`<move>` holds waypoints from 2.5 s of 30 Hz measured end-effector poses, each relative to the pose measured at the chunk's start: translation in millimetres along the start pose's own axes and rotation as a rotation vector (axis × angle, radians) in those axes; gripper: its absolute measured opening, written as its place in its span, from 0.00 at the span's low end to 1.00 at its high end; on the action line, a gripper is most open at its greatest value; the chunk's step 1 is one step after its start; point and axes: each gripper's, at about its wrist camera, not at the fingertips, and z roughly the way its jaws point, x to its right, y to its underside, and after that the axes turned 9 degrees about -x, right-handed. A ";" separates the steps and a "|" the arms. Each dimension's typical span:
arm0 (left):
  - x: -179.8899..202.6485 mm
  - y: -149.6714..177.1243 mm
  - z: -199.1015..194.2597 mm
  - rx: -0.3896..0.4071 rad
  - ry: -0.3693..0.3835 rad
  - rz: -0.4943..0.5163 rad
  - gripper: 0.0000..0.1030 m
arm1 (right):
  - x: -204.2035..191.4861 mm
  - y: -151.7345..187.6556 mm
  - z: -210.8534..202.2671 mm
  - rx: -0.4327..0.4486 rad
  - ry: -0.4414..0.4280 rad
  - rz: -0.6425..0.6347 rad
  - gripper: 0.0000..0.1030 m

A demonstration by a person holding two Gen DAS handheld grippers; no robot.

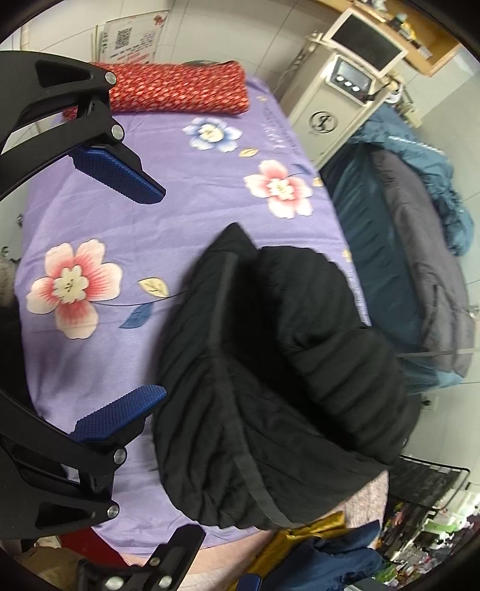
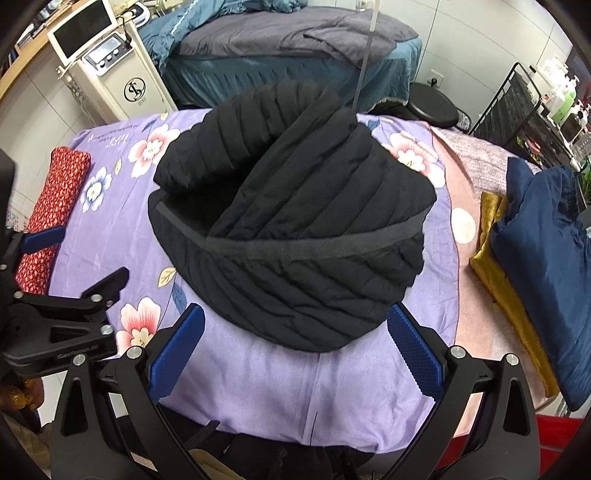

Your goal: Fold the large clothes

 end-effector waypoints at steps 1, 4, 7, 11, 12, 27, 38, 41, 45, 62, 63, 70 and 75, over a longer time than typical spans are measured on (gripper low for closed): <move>2.0 -1.7 -3.1 0.012 -0.002 0.005 0.94 | 1.7 -2.3 -0.8 0.006 0.000 -0.003 0.95; 7.6 -5.6 -7.3 0.028 -0.013 0.021 0.94 | 5.6 -8.6 -3.0 0.030 0.009 -0.025 0.95; 12.5 -8.2 -7.1 0.029 -0.013 0.034 0.94 | 9.2 -16.2 -2.9 0.049 0.021 -0.050 0.95; 15.3 -11.7 -2.8 0.011 -0.012 0.032 0.94 | 14.6 -35.4 0.3 0.059 0.014 -0.086 0.95; 15.3 -12.2 -2.0 0.009 -0.012 0.030 0.94 | 14.9 -41.2 1.9 0.061 0.012 -0.101 0.95; -3.4 -9.2 63.8 -0.143 0.074 -0.130 0.94 | -33.8 -158.8 74.2 0.149 0.131 -0.530 0.95; -60.1 41.1 112.5 -0.203 0.177 -0.341 0.94 | 19.8 -99.2 49.0 0.041 -0.176 -0.375 0.23; -71.4 36.1 108.4 -0.165 0.199 -0.353 0.94 | 27.9 -37.3 32.0 0.003 -0.195 -0.383 0.17; -92.3 16.1 92.4 -0.111 0.315 -0.414 0.94 | 29.0 46.6 38.8 -0.119 -0.234 -0.373 0.13; -28.6 -108.5 130.8 -0.054 0.572 -0.141 0.84 | 55.9 90.7 -33.0 -0.035 -0.127 -0.077 0.82; -24.4 -107.0 133.1 -0.066 0.576 -0.137 0.75 | 56.3 84.0 -35.7 -0.027 -0.101 -0.056 0.82; -32.3 -69.4 108.3 -0.055 0.595 -0.119 0.29 | 33.5 12.2 -46.5 0.025 0.102 -0.099 0.82; -43.6 -5.4 80.6 -0.067 0.607 -0.089 0.17 | 7.7 -7.1 -44.7 0.063 0.182 -0.224 0.83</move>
